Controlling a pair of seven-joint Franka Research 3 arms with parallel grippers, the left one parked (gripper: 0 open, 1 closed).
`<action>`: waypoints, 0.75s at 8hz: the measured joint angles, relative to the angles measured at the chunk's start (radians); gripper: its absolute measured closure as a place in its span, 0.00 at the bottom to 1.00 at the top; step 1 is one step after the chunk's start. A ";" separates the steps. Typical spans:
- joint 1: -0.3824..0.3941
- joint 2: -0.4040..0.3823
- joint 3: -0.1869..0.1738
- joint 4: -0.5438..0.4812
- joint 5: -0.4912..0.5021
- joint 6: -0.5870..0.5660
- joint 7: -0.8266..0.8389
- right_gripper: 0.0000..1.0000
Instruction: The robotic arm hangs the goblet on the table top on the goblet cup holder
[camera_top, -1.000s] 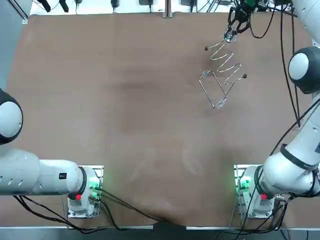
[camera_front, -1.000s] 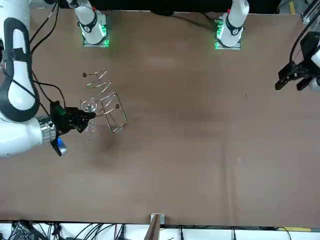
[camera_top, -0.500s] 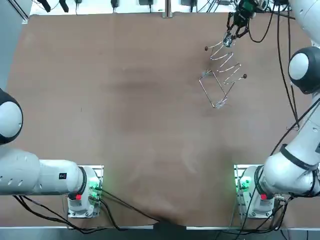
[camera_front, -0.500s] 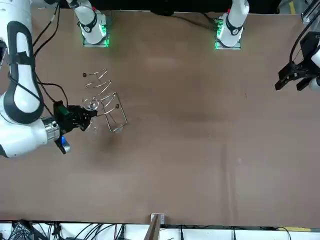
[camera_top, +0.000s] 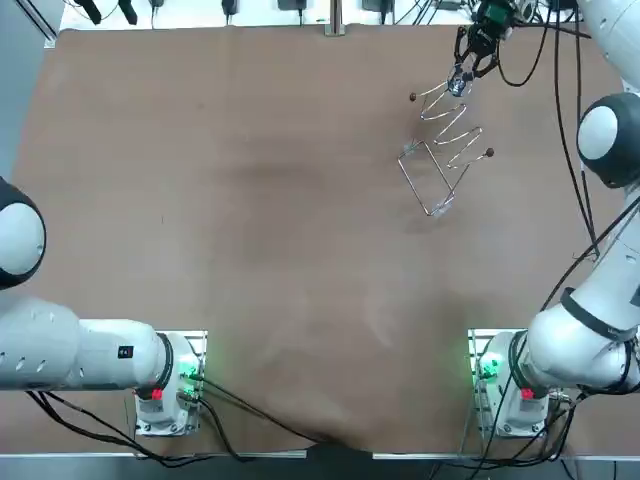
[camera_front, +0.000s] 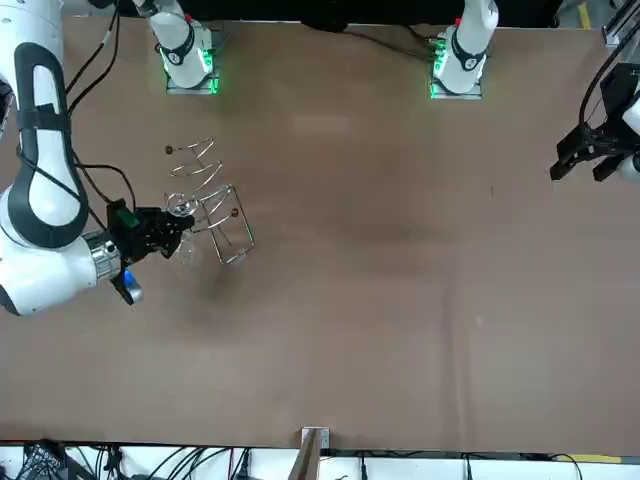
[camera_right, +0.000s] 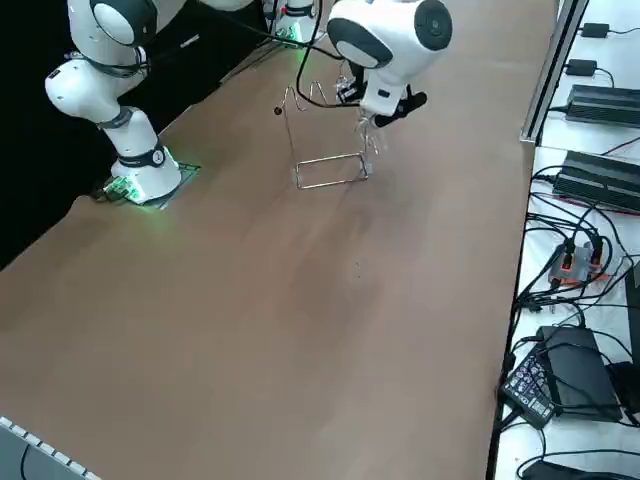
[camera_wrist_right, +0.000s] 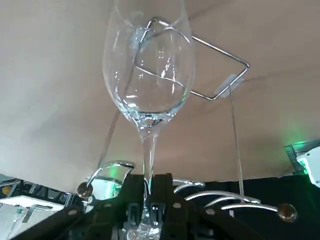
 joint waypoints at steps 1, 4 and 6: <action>0.000 -0.002 0.000 0.000 0.000 -0.003 0.000 0.90; -0.001 -0.013 0.000 0.000 0.000 -0.013 0.001 0.90; -0.002 -0.013 0.000 0.000 0.001 -0.014 0.002 0.90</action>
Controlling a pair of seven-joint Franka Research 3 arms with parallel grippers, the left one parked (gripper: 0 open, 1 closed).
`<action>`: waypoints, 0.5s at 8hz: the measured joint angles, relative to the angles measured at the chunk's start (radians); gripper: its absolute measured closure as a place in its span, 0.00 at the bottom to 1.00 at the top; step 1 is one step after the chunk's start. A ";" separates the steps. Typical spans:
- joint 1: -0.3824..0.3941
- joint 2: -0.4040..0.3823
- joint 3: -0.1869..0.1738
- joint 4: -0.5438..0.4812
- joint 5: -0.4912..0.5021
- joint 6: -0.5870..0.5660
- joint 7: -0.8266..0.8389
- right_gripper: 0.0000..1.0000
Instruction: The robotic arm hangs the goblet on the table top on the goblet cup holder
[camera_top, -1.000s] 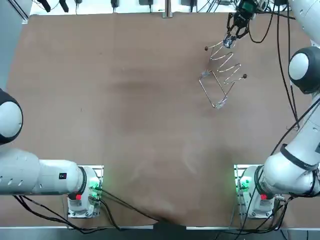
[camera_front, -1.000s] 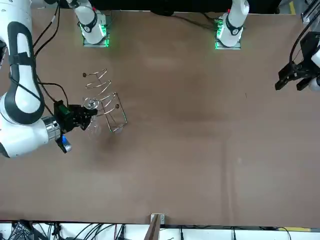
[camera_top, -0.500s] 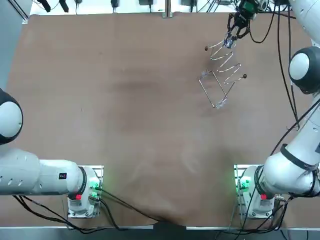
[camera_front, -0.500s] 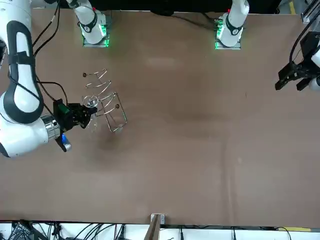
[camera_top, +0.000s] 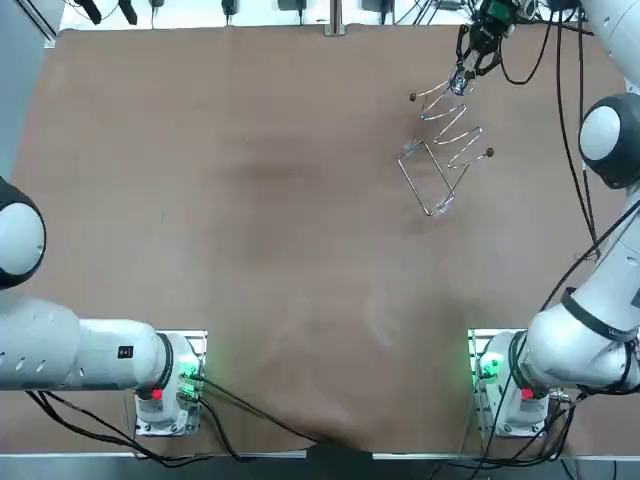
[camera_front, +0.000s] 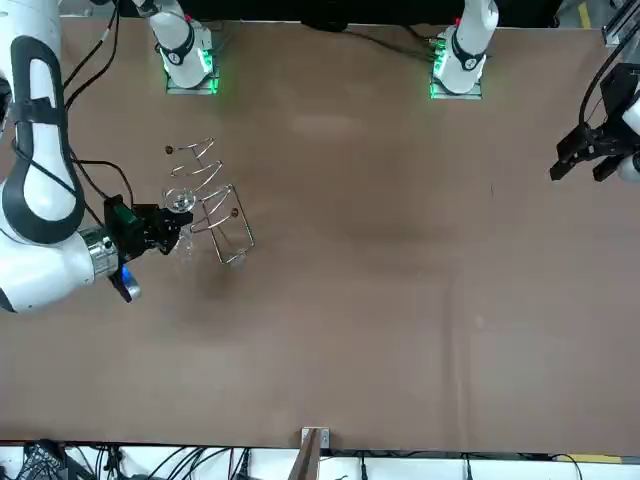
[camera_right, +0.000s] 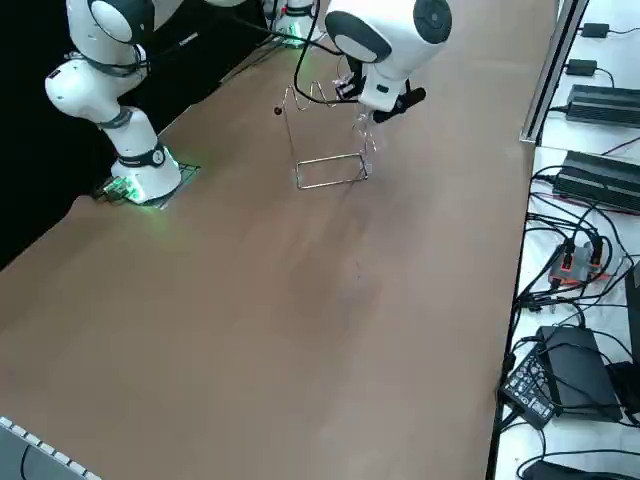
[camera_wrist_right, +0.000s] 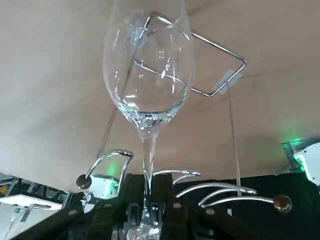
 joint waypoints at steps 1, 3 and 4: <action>0.000 0.000 0.000 0.000 0.000 0.000 0.000 0.90; -0.001 0.000 0.000 0.000 0.000 0.000 0.000 0.90; -0.001 0.000 0.000 0.000 0.000 0.000 0.000 0.90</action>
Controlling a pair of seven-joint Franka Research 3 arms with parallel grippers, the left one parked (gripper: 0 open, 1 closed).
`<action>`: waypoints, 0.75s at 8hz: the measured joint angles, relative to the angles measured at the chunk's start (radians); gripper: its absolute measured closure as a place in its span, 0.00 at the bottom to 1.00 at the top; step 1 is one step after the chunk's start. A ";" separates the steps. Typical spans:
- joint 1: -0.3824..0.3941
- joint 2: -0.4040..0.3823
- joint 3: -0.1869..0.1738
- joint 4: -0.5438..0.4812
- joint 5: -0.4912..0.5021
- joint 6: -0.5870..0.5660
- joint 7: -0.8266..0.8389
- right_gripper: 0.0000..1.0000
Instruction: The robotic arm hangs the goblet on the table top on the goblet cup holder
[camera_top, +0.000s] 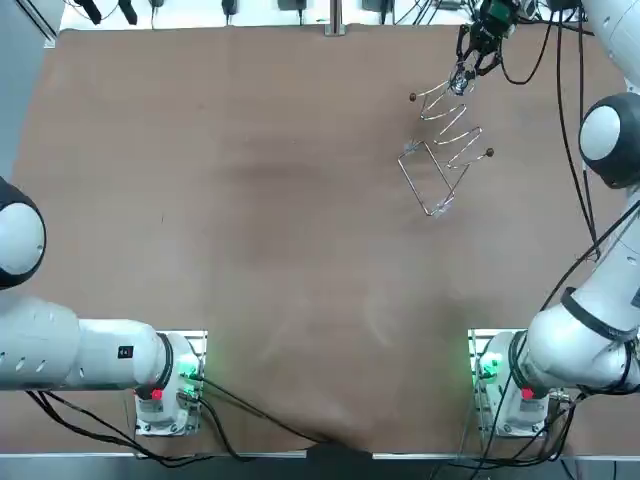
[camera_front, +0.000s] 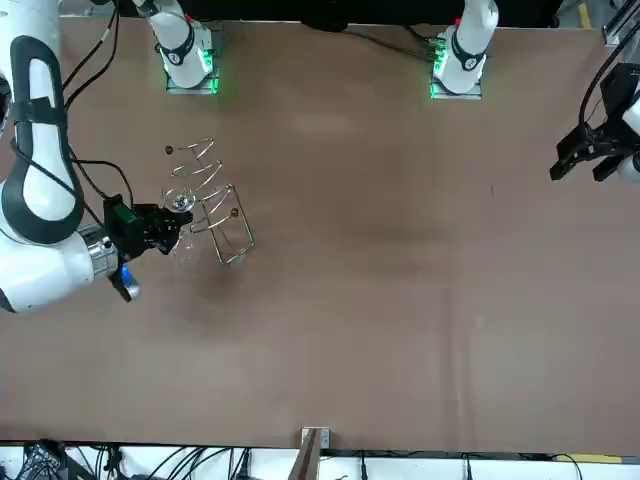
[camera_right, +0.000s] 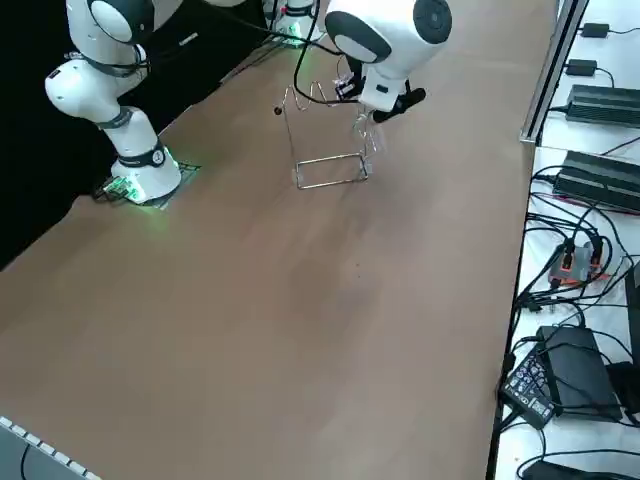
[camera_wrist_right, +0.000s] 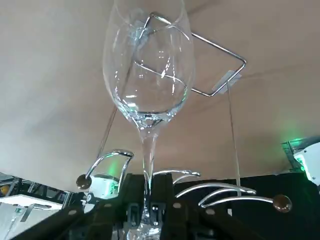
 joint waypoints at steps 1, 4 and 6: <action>0.000 0.000 0.000 0.000 0.000 0.000 0.000 0.90; 0.000 0.000 0.000 0.000 0.022 0.000 0.003 0.90; 0.002 0.000 0.000 -0.001 0.034 0.001 0.008 0.90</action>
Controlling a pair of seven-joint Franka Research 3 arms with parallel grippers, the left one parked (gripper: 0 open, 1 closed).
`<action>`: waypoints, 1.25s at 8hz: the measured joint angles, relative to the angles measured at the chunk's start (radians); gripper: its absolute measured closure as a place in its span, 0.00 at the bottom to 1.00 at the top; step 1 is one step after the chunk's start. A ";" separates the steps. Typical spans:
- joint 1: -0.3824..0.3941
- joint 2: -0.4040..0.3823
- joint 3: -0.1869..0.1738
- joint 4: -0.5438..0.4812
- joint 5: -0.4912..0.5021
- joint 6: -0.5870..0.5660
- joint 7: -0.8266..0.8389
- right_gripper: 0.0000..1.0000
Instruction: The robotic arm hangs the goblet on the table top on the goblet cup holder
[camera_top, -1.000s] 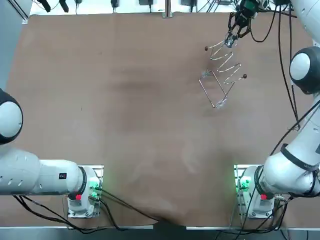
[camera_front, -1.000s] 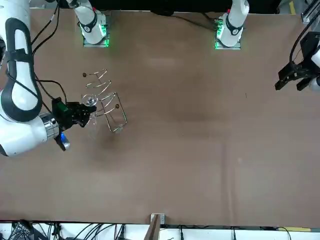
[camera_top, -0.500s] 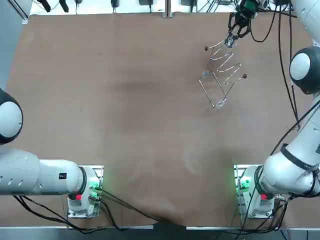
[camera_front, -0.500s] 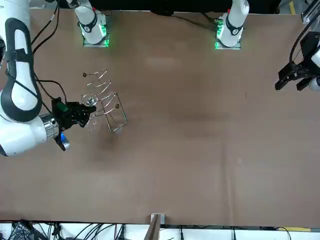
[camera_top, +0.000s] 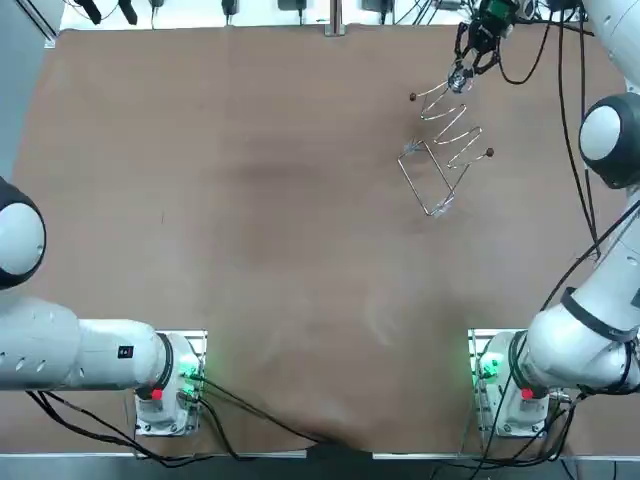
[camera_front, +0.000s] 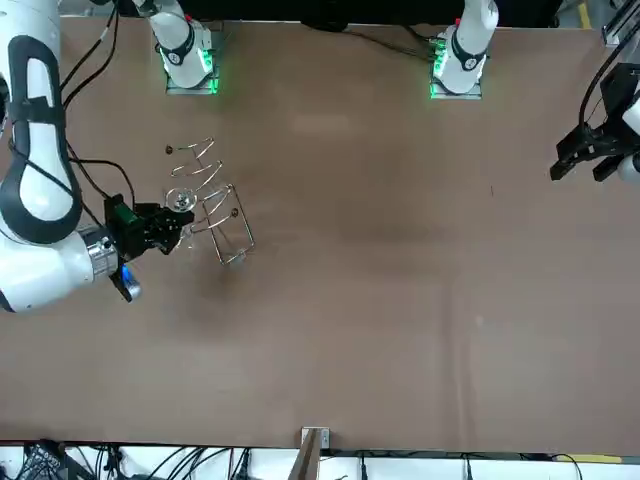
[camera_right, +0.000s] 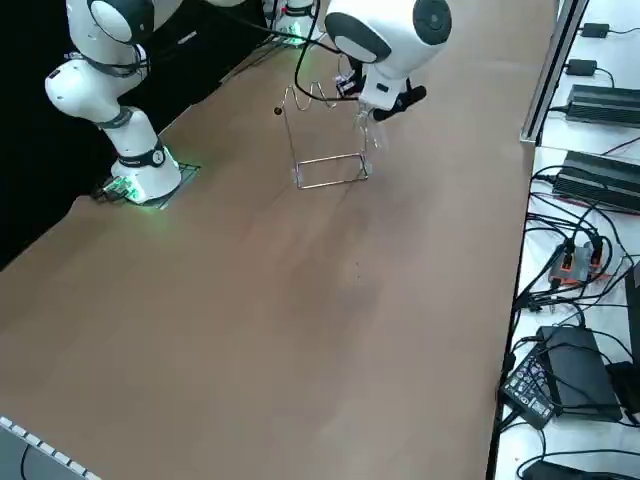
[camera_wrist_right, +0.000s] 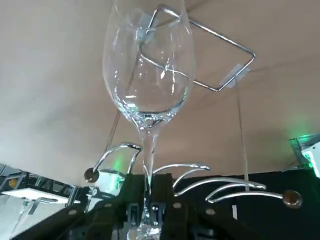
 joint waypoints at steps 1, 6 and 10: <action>0.002 0.000 0.000 -0.001 0.000 0.002 0.000 0.90; 0.013 0.005 0.000 -0.033 0.001 0.055 0.009 0.90; 0.007 0.005 -0.001 -0.033 0.002 0.055 0.019 0.90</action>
